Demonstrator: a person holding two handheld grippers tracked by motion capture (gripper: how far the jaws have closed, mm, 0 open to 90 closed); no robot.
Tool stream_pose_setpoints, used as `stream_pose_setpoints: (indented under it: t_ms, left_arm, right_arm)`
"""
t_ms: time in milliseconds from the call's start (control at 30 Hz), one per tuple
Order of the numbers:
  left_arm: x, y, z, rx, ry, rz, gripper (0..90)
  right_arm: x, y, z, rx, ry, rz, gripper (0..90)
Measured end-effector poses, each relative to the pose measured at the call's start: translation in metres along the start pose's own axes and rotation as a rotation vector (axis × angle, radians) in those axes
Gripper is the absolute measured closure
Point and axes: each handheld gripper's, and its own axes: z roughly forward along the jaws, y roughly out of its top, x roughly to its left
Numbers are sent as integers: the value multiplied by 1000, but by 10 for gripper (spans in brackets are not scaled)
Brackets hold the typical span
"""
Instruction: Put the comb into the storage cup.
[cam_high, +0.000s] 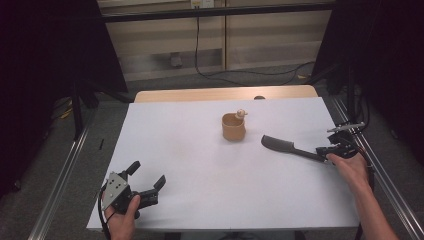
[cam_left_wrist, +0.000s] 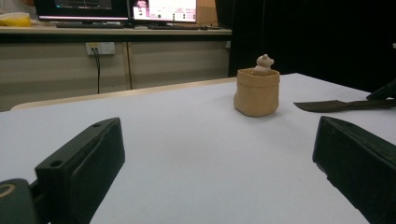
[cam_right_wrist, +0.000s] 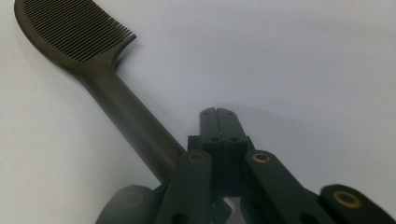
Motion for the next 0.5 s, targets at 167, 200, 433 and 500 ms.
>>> stream_pose_setpoints:
  t_ms: [167,200,433,500]
  left_arm:
    - [1,-1,-1,3,5,0,25]
    - [1,-1,-1,7,4,4,25]
    - [2,0,-3,-4,12,-7,25]
    - [2,0,-2,4,11,-2,25]
  right_arm:
    - [0,0,0,1,0,2,900]
    - [0,-1,0,1,-2,2,900]
    - [0,-1,0,2,-2,7,900]
    - [1,-1,0,2,-3,4,900]
